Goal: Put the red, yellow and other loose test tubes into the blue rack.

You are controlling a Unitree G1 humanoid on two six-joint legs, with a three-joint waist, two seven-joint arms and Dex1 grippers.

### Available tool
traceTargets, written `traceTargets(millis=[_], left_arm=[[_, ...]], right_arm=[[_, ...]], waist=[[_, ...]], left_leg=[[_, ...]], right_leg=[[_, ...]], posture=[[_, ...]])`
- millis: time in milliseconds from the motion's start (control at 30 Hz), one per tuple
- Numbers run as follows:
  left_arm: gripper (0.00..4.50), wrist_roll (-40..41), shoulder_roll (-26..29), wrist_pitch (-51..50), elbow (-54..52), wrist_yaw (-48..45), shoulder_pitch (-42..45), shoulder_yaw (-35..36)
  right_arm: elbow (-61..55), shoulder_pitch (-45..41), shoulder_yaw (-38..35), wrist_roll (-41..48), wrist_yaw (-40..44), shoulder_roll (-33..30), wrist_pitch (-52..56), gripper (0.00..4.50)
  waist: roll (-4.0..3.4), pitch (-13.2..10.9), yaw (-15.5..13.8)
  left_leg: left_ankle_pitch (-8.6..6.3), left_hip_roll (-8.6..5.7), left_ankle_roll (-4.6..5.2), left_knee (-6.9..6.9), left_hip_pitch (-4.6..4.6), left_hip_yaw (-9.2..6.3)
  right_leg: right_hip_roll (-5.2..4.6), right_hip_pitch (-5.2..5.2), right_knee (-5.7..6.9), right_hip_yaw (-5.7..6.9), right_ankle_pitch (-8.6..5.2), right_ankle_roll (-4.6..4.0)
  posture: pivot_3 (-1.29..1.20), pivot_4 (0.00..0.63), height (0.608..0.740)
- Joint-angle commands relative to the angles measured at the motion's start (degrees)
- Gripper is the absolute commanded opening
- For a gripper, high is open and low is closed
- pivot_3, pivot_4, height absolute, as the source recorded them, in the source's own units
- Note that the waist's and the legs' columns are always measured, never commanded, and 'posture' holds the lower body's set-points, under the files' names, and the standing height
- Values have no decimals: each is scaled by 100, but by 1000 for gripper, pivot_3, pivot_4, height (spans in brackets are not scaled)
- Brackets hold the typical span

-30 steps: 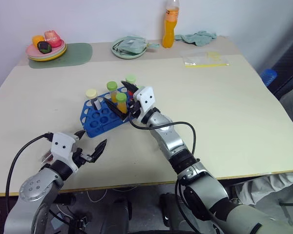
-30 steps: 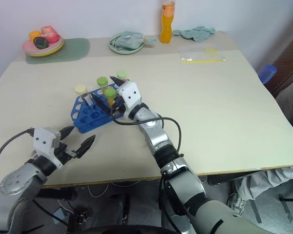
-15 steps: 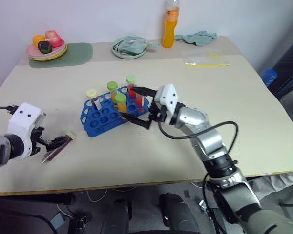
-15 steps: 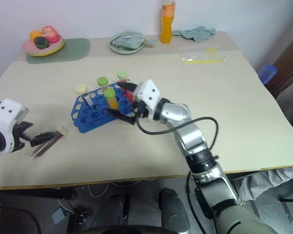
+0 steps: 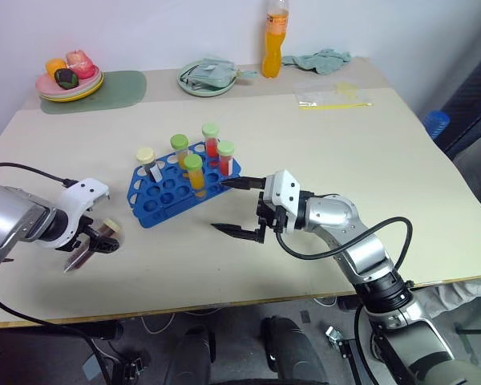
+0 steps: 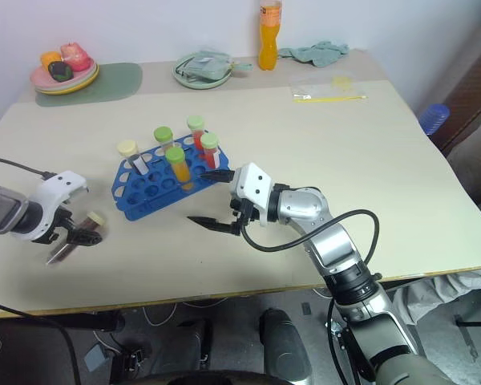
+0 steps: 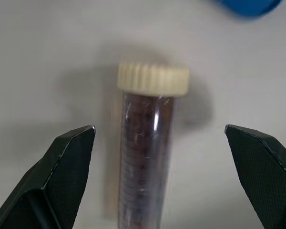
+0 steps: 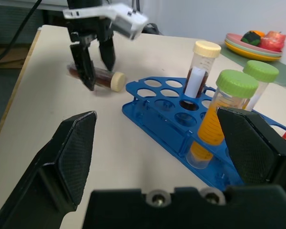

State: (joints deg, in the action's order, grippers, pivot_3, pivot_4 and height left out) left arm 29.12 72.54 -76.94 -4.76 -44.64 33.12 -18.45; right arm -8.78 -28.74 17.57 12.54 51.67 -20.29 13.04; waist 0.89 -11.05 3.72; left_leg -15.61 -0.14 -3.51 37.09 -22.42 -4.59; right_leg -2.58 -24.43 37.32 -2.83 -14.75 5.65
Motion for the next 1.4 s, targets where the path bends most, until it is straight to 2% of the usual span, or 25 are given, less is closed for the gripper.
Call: traceTargets(millis=[33, 133, 300, 333, 433, 500, 567, 667, 700, 800, 833, 900, 967, 1033, 1100, 1200, 1267, 1400], left_arm=[[4500, -339, 96, 167, 141, -315, 216, -235], [3658, -588, 102, 340, 247, -519, 206, -431], [1113, -770, 130, 404, 365, -691, 94, -396], [776, -797, 152, 414, 358, -708, 48, -371], [740, -788, 308, 448, 310, -700, -236, -38], [740, -712, 378, 418, 284, -631, -457, 447], [740, -676, 271, 564, 249, -399, -717, 1244], [740, -681, -648, 1731, -600, 137, -1544, 3658], [740, -676, -1019, 1935, -1013, 345, -1759, 4259], [740, -473, -2313, 2000, -2376, 1050, -2224, 5170], [740, -429, -2747, 2034, -2838, 1302, -2365, 5233], [740, -661, -3670, 2462, -3712, 1978, -2743, 4837], [740, -1163, -4425, 2995, -4157, 2699, -2927, 4100], [740, -1932, -4998, 3801, -4129, 3376, -2964, 3115], [740, -2537, -5393, 4506, -3862, 3864, -2942, 2454], [740, -3245, -5991, 5806, -3139, 4528, -2951, 1862], [740, -3612, -6184, 6312, -2658, 4851, -2949, 1669], [740, -3785, -6512, 6829, -2021, 5161, -2735, 1673]], right_arm=[[-308, 61, -16, 26, -113, 66, 37, 4458], [-336, 84, -2, 29, -157, 89, 71, 4500], [-315, 72, 25, 41, -162, 129, 77, 4500], [-305, 67, 29, 43, -158, 136, 74, 4500], [-308, 67, 38, 34, -166, 153, 73, 4500], [-332, 95, 15, 32, -182, 141, 89, 4500], [-331, 155, -37, 38, -210, 104, 111, 4500], [-158, 335, -198, 27, -429, 113, 182, 4500], [-65, 371, -234, -14, -524, 135, 171, 4500], [195, 436, -297, -176, -810, 201, 83, 4500], [279, 439, -312, -211, -888, 227, 56, 4500], [461, 419, -350, -229, -1059, 342, 58, 4500], [639, 381, -367, -253, -1149, 446, 23, 4500], [844, 332, -336, -323, -1202, 546, -68, 4500], [994, 286, -312, -383, -1229, 623, -147, 4500], [1132, 227, -313, -441, -1249, 700, -240, 4500], [1183, 191, -338, -465, -1298, 756, -262, 4500], [1128, 240, -353, -485, -1383, 813, -250, 4500]], waist=[[1, 1, -6], [1, 0, -16], [2, 0, -15], [2, 0, -15], [1, 0, 18], [1, 0, 35], [2, 0, 19], [5, 1, -46], [6, 1, -89], [8, 3, -139], [8, 6, -145], [9, 11, -154], [23, 15, -175], [24, 15, -203], [23, 16, -250], [19, 18, -266], [19, 18, -261], [19, 18, -273]], left_leg=[[0, 0, 0, 1, 0, 0], [0, 0, 0, 2, 0, 2], [0, 0, 0, 2, 0, 1], [0, 0, 1, 2, 0, 1], [0, 0, 1, 3, 1, 1], [0, 2, 1, 2, 2, 1], [0, 4, 1, 2, 0, -1], [0, 3, 1, 8, -3, -2], [0, 3, 0, 10, -4, -1], [0, 0, -1, 12, -5, 10], [0, -1, -1, 15, -4, 11], [0, -3, -1, 15, -1, 12], [1, -3, -3, 18, 0, 10], [3, -4, -6, 21, 2, 5], [4, -4, -9, 21, 7, 7], [4, -5, -9, 20, 11, 14], [4, -4, -9, 18, 11, 14], [4, -4, -8, 16, 11, 13]], right_leg=[[0, 0, 0, 0, 0, 0], [-1, 0, 0, 0, 0, 0], [-1, 0, 2, 0, 0, 0], [-1, 0, 2, 0, 0, 0], [-1, 0, 4, 0, 0, 0], [0, -1, 5, -1, 0, 0], [1, -3, 8, 0, -1, 0], [-6, -2, 10, 2, -1, 1], [-8, -1, 4, 2, 0, 1], [-23, 0, -4, -2, 2, 3], [-24, 0, 1, -2, 2, 3], [-27, 4, 0, -4, 4, 4], [-25, 7, 2, -5, 5, 5], [-20, 8, 10, -5, 6, 4], [-18, 9, 13, -7, 10, 0], [-17, 9, 10, -10, 13, -2], [-14, 9, 9, -10, 13, -2], [-12, 9, 8, -9, 13, -2]], posture=[[0, 150, 740], [0, 150, 740], [0, 150, 740], [0, 150, 740], [0, 150, 740], [0, 150, 740], [0, 150, 740], [0, 150, 740], [0, 150, 740], [0, 150, 740], [0, 150, 740], [0, 150, 740], [0, 150, 740], [0, 150, 740], [0, 150, 740], [0, 150, 740], [0, 150, 740], [0, 150, 740]])
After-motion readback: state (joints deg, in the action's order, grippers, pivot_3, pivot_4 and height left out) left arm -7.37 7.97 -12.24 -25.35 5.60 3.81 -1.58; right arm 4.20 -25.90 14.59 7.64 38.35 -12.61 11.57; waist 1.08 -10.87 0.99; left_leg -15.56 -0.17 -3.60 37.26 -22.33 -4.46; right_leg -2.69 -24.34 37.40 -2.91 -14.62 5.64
